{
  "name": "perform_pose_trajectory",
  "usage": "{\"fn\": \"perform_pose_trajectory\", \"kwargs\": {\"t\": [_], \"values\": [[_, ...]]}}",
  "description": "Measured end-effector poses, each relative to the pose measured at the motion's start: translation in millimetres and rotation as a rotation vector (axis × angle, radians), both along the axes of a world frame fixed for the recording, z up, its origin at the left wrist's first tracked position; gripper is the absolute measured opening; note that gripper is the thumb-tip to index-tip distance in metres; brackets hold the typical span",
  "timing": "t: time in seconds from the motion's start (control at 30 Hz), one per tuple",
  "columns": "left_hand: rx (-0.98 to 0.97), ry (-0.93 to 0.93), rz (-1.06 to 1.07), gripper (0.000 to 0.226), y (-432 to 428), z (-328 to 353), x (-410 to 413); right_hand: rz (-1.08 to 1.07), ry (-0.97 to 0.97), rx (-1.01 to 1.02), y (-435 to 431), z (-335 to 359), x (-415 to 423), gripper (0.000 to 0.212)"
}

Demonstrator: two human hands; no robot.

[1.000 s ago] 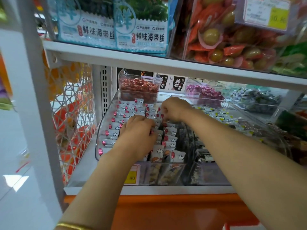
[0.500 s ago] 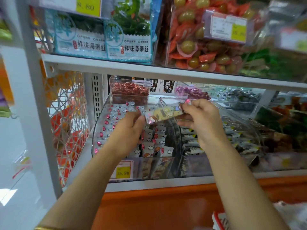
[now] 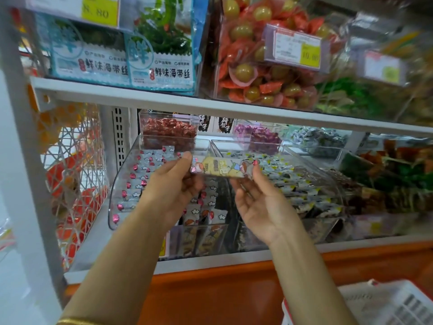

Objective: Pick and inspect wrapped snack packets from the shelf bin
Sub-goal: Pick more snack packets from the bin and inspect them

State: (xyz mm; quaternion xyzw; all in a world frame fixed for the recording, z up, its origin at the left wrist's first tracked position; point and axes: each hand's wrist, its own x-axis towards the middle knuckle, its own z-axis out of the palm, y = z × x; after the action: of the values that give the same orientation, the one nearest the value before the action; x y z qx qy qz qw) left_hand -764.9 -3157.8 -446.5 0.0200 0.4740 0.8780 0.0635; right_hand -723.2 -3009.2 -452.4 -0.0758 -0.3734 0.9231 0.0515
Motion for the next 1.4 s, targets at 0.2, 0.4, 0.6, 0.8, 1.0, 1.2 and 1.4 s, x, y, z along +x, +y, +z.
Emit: {"fn": "perform_pose_trajectory", "kwargs": {"t": [0.2, 0.4, 0.6, 0.8, 1.0, 1.2, 1.4], "values": [[0.120, -0.145, -0.033, 0.019, -0.2, 1.1, -5.8, 0.062, 0.004, -0.170, -8.9, -2.1, -4.4, 0.025], [0.159, -0.132, -0.113, 0.017, -6.5, 0.3, -6.3, 0.053, 0.002, -0.107, -9.6, -1.8, -4.5, 0.015], [0.065, -0.031, -0.094, 0.021, -9.5, -1.0, -8.0, -0.205, 0.062, 0.342, -2.2, -7.8, -10.9, 0.015], [0.173, -0.088, -0.126, 0.019, -8.6, 2.3, -3.5, -0.003, 0.127, -0.051, -3.7, -3.5, -8.6, 0.020], [0.164, -0.129, -0.101, 0.016, -4.2, -1.7, -3.8, 0.118, 0.222, -0.100, -7.2, -2.5, -5.8, 0.014], [-0.149, 0.146, 0.012, 0.015, -7.4, -5.7, -6.3, -0.183, 0.191, 0.345, 4.1, -7.8, -7.3, 0.006], [-0.336, 0.295, -0.007, 0.022, -1.6, -2.3, -0.6, -0.291, 0.163, 0.471, 6.9, -11.8, -10.7, 0.011]]}}
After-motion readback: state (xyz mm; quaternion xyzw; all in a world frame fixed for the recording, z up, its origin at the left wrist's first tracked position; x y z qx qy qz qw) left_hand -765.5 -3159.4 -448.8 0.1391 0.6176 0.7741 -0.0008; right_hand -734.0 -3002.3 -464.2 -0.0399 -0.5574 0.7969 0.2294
